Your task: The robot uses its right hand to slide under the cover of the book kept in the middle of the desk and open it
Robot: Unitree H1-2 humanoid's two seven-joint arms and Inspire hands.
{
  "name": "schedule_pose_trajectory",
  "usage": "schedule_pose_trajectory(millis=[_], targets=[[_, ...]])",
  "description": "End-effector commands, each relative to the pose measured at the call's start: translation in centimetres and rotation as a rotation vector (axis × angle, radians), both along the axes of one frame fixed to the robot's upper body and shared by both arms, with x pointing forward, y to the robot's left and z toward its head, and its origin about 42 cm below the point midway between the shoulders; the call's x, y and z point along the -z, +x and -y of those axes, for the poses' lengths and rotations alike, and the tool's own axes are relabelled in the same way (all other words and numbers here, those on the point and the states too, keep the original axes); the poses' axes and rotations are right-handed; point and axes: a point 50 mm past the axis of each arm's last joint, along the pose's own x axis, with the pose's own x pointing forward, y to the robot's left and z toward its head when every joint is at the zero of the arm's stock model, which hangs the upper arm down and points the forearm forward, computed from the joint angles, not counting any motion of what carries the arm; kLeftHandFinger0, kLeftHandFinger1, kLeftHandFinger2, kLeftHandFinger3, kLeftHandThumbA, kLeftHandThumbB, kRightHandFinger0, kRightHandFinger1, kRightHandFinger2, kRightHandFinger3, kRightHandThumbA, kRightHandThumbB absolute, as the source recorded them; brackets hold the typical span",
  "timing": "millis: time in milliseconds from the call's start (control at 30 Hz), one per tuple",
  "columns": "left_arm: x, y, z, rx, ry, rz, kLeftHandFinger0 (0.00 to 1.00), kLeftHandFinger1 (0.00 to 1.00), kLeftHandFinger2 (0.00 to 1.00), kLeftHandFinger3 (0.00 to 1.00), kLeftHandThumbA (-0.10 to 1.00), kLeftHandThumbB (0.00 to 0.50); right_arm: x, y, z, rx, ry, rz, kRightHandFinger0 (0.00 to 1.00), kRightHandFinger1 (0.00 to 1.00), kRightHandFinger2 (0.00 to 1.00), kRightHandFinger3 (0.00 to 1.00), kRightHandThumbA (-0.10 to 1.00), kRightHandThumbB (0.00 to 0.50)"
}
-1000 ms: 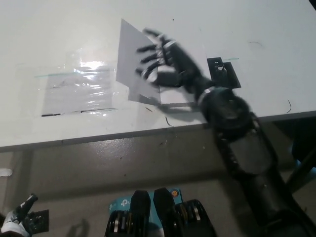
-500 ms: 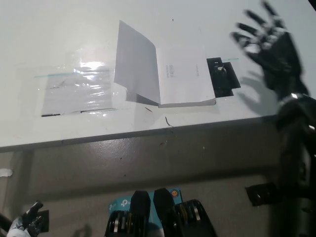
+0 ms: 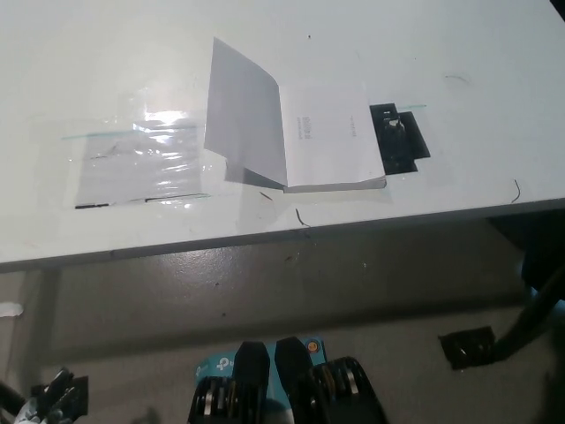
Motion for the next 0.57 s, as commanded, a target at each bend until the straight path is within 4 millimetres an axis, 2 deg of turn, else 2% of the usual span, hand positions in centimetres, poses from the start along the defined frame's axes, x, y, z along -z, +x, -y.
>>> schedule_pose_trajectory(millis=[0,33,100,133,167,200,233,333,367,400,433,500,533], targets=[[-1.4,0.9,-1.4,-0.014,0.032,0.088,1.0,1.0,1.0,1.0,0.59,0.0,1.4,-0.5,4.5,0.213,0.223,0.071,0.71,0.71,0.84,1.0,0.81,0.115],[-1.5,1.2,-1.2,-0.008,0.033,0.089,1.0,1.0,1.0,1.0,0.59,0.0,1.7,-0.6,4.9,0.23,0.238,0.069,0.66,0.69,0.83,1.0,0.8,0.116],[-1.4,1.1,-1.2,-0.018,0.029,0.101,1.0,1.0,1.0,1.0,0.57,0.0,3.0,-0.8,5.7,0.279,0.25,0.035,0.65,0.7,0.83,1.0,0.83,0.101],[-1.5,1.2,-1.2,-0.017,0.027,0.103,1.0,1.0,1.0,1.0,0.58,0.0,3.7,-1.0,6.0,0.303,0.267,0.018,0.61,0.69,0.82,1.0,0.84,0.088],[-1.5,1.2,-1.2,-0.012,0.026,0.102,1.0,1.0,1.0,1.0,0.61,0.0,4.2,-1.1,6.1,0.329,0.274,-0.014,0.62,0.7,0.84,1.0,0.85,0.079],[-1.4,1.2,-1.3,-0.027,0.037,0.095,1.0,1.0,1.0,1.0,0.59,0.0,4.8,-1.2,6.2,0.334,0.28,-0.019,0.66,0.74,0.89,1.0,0.89,0.063],[-1.4,1.3,-1.3,-0.015,0.047,0.082,1.0,1.0,1.0,1.0,0.6,0.0,5.5,-1.2,6.2,0.353,0.29,-0.041,0.64,0.72,0.86,1.0,0.88,0.065],[-1.3,1.3,-1.3,-0.001,0.051,0.075,1.0,1.0,1.0,1.0,0.64,0.0,7.2,-1.2,6.1,0.364,0.309,-0.07,0.74,0.77,0.87,1.0,0.86,0.053],[-1.3,1.3,-1.4,-0.003,0.04,0.073,1.0,1.0,1.0,1.0,0.64,0.0,7.9,-1.1,5.9,0.37,0.318,-0.104,0.74,0.76,0.85,1.0,0.85,0.064],[-1.6,1.3,-1.2,-0.003,0.038,0.079,1.0,1.0,1.0,1.0,0.66,0.0,9.3,-1.1,5.3,0.37,0.348,-0.141,0.7,0.72,0.84,1.0,0.85,0.04],[-1.5,1.3,-1.2,-0.004,0.038,0.081,1.0,1.0,1.0,1.0,0.66,0.0,9.7,-1.0,5.2,0.37,0.353,-0.153,0.71,0.72,0.81,1.0,0.85,0.04],[-1.5,1.4,-1.3,0.003,0.04,0.089,1.0,1.0,1.0,1.0,0.65,0.0,10.8,-1.2,4.7,0.36,0.359,-0.173,0.78,0.76,0.86,1.0,0.89,0.04],[-1.5,1.4,-1.3,0.003,0.04,0.089,1.0,1.0,1.0,1.0,0.65,0.0,10.8,-1.2,4.7,0.36,0.359,-0.173,0.78,0.76,0.86,1.0,0.89,0.04]])
